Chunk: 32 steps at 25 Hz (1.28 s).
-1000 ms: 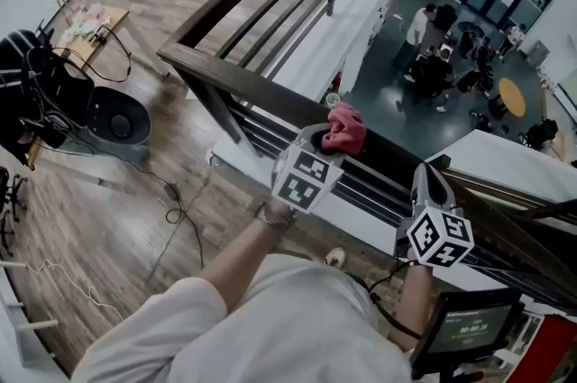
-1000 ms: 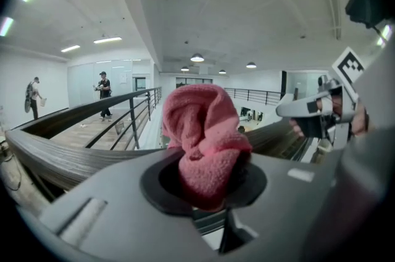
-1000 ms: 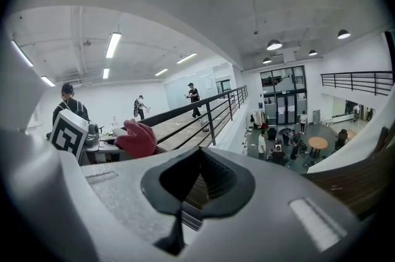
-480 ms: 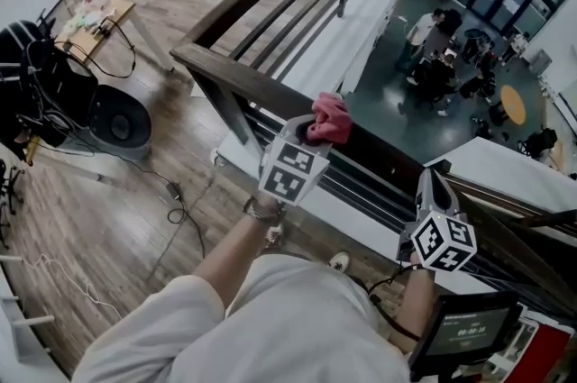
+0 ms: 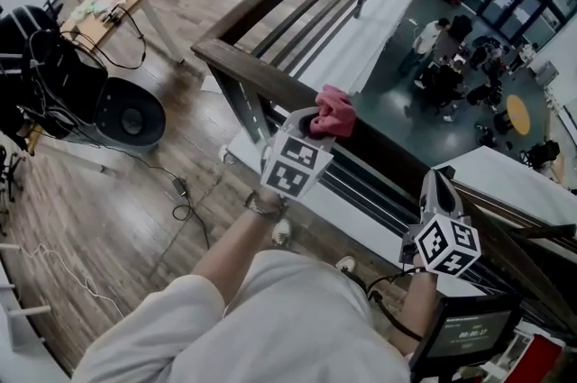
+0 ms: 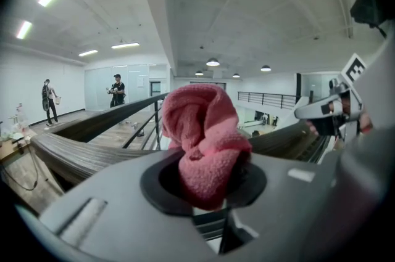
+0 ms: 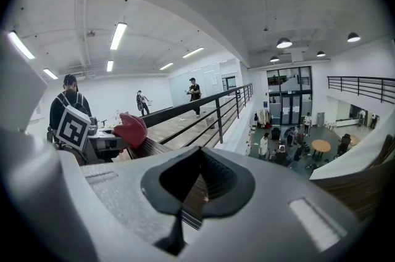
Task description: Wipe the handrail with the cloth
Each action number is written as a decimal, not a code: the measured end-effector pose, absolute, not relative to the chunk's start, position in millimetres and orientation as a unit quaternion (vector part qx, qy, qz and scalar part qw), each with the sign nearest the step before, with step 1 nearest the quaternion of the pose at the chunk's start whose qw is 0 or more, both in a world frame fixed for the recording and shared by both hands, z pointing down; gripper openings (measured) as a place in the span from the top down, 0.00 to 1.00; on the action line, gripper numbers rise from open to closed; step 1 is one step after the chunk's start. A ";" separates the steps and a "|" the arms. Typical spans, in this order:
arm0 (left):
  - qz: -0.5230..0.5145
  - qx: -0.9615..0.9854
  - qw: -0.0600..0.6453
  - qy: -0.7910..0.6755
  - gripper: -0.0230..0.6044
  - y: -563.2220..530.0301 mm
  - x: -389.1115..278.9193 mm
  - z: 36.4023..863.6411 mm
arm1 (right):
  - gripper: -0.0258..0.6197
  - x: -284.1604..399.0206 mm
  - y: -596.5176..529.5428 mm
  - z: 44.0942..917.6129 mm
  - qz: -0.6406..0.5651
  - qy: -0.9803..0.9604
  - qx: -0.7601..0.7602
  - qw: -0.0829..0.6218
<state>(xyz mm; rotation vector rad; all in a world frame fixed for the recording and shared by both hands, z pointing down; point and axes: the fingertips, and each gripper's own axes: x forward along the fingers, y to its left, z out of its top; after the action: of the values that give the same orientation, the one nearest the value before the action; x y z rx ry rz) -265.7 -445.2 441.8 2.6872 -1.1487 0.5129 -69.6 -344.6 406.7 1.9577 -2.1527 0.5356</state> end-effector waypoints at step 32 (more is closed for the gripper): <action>0.170 0.848 0.099 -0.492 0.82 -568.8 -480.2 442.8 | 0.96 -145.6 -395.0 408.0 0.186 -0.730 0.652 0.086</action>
<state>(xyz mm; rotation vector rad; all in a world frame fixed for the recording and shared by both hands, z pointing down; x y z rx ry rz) -480.2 -568.8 442.8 2.5092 -1.4558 0.5019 -145.6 -395.0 408.0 1.9421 -2.1761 0.5556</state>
